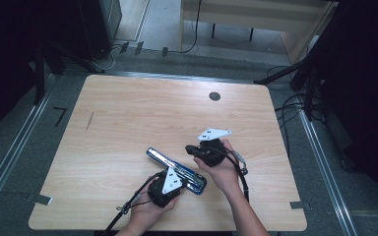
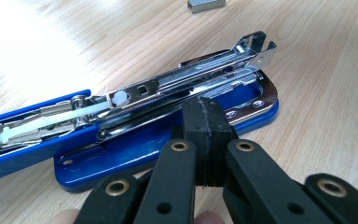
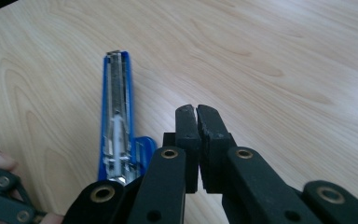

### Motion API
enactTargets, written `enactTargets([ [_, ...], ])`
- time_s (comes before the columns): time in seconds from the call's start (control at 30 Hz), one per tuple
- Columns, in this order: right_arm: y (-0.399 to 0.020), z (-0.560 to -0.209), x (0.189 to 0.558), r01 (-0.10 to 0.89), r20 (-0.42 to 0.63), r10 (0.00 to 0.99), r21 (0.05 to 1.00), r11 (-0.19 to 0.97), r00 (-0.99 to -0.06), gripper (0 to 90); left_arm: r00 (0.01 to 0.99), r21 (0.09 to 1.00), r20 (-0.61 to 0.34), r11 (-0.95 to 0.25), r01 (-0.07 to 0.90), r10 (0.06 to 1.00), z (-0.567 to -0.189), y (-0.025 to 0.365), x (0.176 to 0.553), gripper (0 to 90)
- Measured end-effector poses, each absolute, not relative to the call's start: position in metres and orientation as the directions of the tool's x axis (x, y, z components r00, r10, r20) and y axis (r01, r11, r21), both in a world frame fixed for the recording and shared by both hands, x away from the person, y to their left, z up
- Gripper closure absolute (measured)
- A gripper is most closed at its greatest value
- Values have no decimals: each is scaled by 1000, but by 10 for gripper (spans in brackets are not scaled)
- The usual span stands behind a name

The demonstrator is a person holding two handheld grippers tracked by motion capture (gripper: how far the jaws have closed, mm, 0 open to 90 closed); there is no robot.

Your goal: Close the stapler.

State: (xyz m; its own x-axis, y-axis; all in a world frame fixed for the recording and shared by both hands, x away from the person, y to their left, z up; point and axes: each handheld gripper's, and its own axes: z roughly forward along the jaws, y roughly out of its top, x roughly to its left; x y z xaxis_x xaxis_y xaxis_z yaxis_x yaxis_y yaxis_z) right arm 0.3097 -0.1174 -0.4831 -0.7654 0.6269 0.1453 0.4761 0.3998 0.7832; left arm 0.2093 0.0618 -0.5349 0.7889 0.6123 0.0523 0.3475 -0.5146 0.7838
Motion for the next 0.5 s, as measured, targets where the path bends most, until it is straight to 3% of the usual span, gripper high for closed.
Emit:
enactTargets([
  [0.5, -170, -486, 306, 493, 95, 696, 774, 397, -712, 885, 789, 783, 53, -515, 347, 612, -535, 62, 209, 900],
])
